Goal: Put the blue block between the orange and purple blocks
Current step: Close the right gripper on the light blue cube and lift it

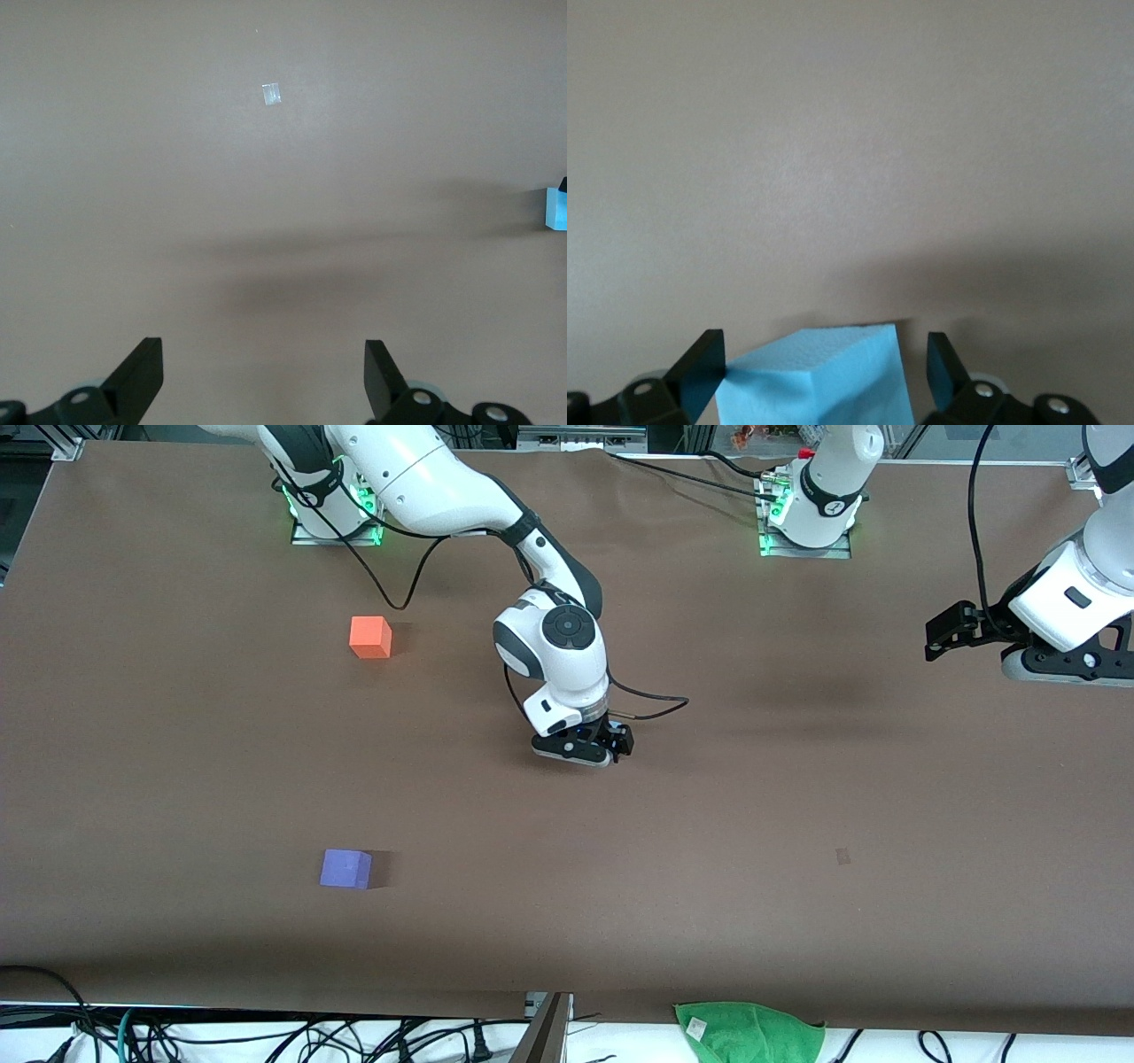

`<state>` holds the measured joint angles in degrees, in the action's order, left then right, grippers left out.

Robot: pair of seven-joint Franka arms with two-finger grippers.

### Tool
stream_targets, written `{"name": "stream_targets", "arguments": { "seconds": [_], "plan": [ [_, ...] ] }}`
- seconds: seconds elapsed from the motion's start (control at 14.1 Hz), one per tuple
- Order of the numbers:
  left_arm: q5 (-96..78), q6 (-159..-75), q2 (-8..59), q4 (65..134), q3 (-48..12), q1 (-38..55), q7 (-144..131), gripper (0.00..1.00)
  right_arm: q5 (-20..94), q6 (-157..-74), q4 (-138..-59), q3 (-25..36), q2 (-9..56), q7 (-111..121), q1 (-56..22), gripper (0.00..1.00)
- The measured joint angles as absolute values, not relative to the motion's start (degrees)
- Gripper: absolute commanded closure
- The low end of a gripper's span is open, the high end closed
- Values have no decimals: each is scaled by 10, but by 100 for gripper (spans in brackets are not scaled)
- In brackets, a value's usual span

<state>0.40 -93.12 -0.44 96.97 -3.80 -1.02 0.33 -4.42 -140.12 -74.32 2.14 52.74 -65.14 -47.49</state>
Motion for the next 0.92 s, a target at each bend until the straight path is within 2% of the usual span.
{"name": "stream_targets", "arguments": {
  "seconds": [0.36, 0.92],
  "plan": [
    [4, -931, -4, 970, -38, -11, 3, 0, -44, -1395, -739, 25, 526, -651, -475, 0],
    [4, -931, -4, 970, -38, -11, 3, 0, -45, -1336, -733, 27, 506, -629, -478, 0]
  ]
}}
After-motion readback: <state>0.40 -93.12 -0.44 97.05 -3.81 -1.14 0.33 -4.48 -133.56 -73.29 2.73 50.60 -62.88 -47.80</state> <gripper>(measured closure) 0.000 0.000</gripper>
